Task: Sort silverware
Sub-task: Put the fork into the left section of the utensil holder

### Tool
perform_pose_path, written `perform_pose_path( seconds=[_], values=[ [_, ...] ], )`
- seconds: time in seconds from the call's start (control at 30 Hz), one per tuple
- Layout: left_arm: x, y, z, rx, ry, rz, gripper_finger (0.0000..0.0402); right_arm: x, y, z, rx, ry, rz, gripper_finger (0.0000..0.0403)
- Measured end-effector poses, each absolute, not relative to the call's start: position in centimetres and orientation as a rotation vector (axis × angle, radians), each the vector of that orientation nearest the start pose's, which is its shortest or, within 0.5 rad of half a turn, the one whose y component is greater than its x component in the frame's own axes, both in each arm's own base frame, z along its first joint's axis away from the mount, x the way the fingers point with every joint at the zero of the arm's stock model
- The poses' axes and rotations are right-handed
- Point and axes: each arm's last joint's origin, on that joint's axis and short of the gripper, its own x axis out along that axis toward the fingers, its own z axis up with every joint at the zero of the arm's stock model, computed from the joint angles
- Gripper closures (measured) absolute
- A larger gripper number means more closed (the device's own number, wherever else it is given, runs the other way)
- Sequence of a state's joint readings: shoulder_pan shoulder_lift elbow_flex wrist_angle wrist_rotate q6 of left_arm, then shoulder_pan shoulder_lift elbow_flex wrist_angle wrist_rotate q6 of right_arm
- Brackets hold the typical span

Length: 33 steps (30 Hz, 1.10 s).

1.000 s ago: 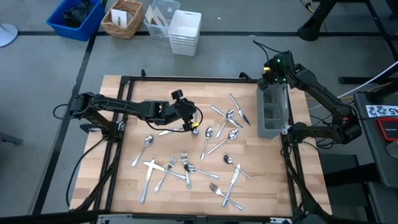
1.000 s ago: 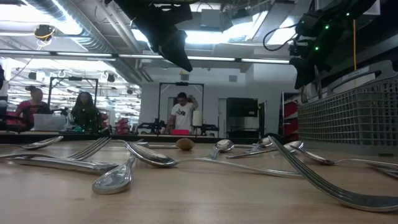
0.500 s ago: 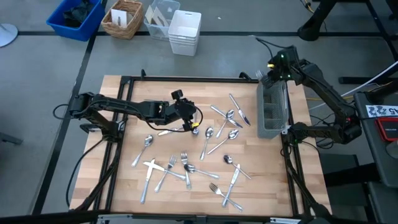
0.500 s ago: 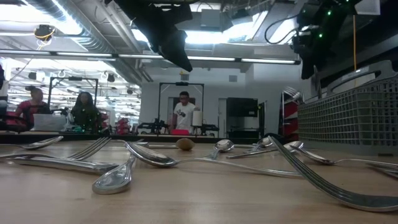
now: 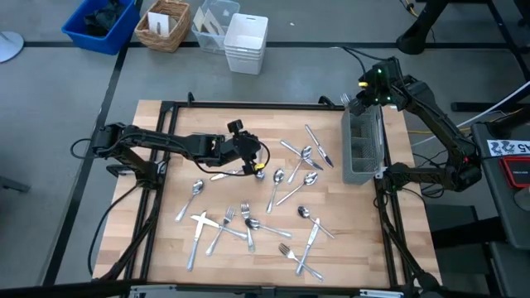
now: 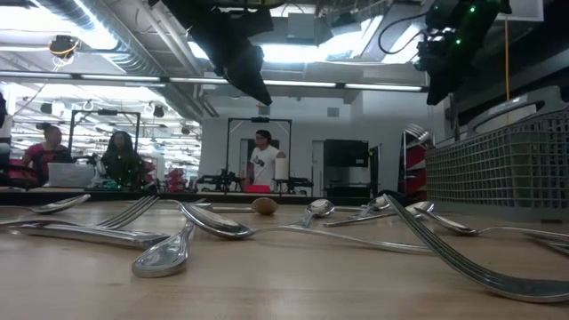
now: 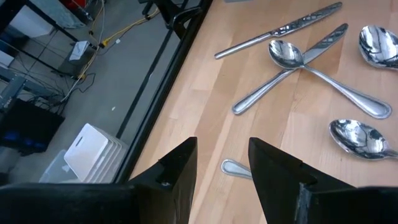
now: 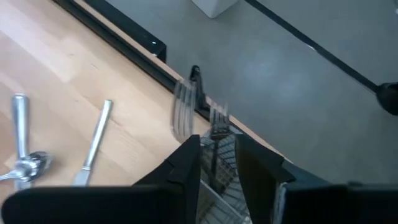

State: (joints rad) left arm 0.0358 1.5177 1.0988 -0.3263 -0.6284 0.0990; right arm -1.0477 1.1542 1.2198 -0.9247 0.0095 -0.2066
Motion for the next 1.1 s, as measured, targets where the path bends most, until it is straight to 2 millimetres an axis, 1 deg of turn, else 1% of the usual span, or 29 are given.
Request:
perform_pose_path(
  seconds=[0.1,0.23,0.33,0.4,0.47,0.6,0.73,0.9,1.1],
  values=[
    [31.4,3.7,25.6,0.262,0.815,0.645,0.0263,10.9,-18.7,34.7,0.297,0.853,-0.88,0.0301],
    [29.3,6.0,24.8,0.114,0.962,0.756,0.0263,11.0,-18.5,34.6,0.403,0.812,-0.841,0.0301],
    [28.1,8.1,24.3,-0.06,1.052,0.709,0.0263,11.3,-18.3,34.7,0.442,0.766,-0.738,0.0301],
    [27.8,9.4,23.8,-0.133,1.093,0.645,0.0263,11.5,-18.2,34.8,0.464,0.731,-0.661,0.0301],
    [27.6,10.6,23.4,-0.145,1.123,0.618,0.0263,11.7,-18.0,34.8,0.49,0.699,-0.582,0.0301],
    [27.2,13.4,22.1,-0.151,1.173,0.658,0.0263,12.2,-17.5,34.9,0.51,0.675,-0.479,0.0301],
    [26.9,15.4,20.2,-0.255,1.213,0.752,0.0263,12.8,-17.1,34.9,0.488,0.693,-0.467,0.0301],
    [27.4,16.4,18.0,-0.365,1.22,0.838,0.0263,13.6,-16.6,34.8,0.443,0.725,-0.473,0.0301],
    [28.1,16.8,15.8,-0.374,1.26,0.857,0.0263,14.2,-16.0,34.8,0.414,0.746,-0.465,0.0301]
  ],
)
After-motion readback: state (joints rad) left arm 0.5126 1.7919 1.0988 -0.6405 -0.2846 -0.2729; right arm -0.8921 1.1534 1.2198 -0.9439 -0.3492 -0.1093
